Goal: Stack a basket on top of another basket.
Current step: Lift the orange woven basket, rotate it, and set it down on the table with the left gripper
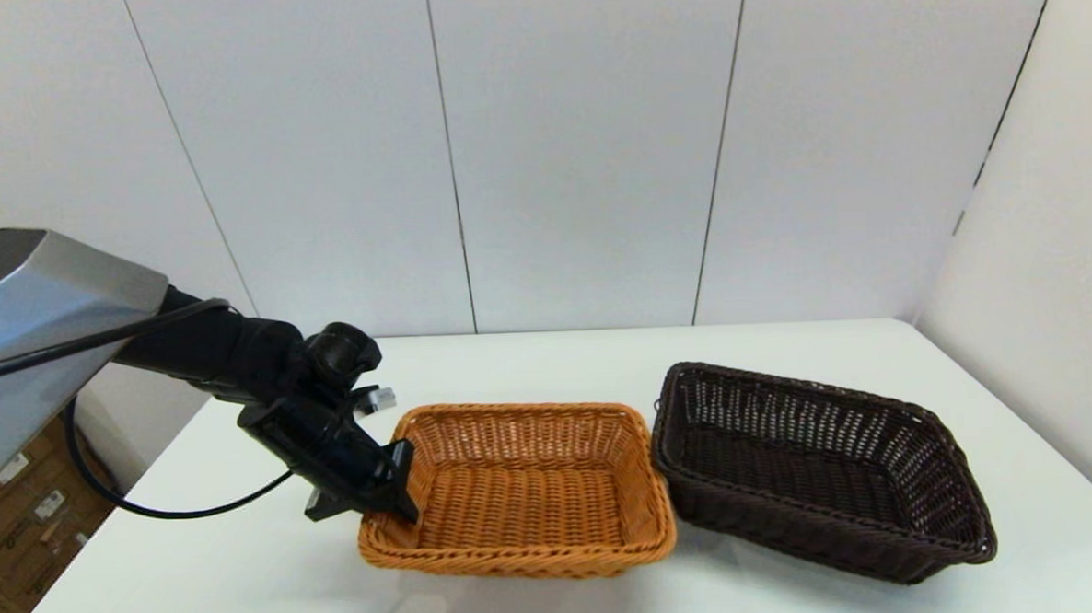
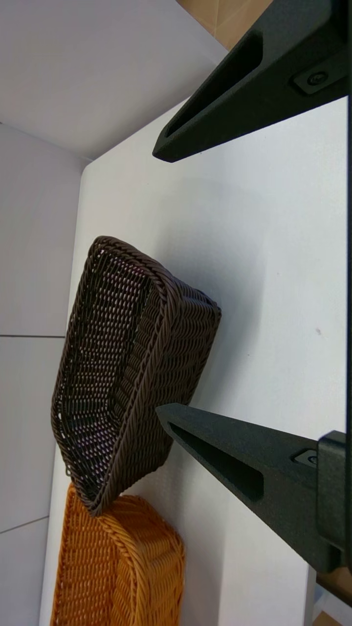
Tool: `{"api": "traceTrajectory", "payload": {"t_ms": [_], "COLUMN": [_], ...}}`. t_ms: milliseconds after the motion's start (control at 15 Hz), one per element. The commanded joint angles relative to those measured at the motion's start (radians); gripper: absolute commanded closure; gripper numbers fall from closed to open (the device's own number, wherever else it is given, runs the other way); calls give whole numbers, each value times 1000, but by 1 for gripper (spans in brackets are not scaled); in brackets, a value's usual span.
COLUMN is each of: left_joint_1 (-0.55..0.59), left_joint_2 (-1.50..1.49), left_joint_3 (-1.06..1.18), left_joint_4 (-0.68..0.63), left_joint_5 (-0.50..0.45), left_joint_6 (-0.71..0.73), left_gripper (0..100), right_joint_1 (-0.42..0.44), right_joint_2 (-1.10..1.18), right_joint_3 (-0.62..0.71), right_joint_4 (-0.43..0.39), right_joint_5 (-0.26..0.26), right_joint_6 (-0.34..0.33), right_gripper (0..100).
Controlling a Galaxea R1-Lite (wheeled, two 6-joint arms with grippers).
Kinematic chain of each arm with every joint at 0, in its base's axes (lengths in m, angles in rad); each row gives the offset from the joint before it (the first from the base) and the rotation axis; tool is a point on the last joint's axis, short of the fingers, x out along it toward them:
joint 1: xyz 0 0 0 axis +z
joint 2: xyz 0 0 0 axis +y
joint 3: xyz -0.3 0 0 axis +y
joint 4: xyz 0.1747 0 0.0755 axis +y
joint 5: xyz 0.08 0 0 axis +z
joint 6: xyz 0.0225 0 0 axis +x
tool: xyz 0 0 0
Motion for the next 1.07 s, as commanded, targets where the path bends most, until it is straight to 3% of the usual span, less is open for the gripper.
{"api": "traceTrajectory", "payload": {"t_ms": [67,1067], "left_joint_1": [0,-9], "left_joint_2": [0,5], "left_joint_3": [-2,-5], "left_joint_4": [0,-1], "left_joint_5": [-2,-1], "left_joint_6": [-12,-17], "left_gripper": [100,100], "right_joint_1": [0,0], "right_joint_2": [1,1], "right_joint_3": [0,0], "right_joint_4": [0,0], "right_joint_5": [1,1], "right_joint_6": [-1,-1], "right_gripper": [0,0]}}
